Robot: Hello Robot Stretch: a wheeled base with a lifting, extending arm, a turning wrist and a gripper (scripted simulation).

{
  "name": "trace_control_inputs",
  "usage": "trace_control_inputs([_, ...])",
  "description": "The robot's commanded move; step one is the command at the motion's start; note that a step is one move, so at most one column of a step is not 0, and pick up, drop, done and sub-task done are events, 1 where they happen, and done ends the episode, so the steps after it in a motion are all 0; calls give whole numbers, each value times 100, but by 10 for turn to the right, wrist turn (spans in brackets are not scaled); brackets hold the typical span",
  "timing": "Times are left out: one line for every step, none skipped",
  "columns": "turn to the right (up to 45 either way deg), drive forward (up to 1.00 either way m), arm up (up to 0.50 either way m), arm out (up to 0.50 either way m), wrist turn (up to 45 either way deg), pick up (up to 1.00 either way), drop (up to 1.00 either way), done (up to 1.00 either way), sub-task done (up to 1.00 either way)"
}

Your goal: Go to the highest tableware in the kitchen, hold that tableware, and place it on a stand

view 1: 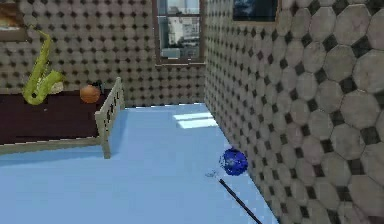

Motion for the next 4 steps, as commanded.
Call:
trace_control_inputs([-450,0,0,0,0,0,0,0,0])
trace_control_inputs([-120,0,0,0,0,0,0,0,0])
trace_control_inputs([-30,0,0,0,0,0,0,0,0])
trace_control_inputs([0,45,0,0,0,0,0,0,0])
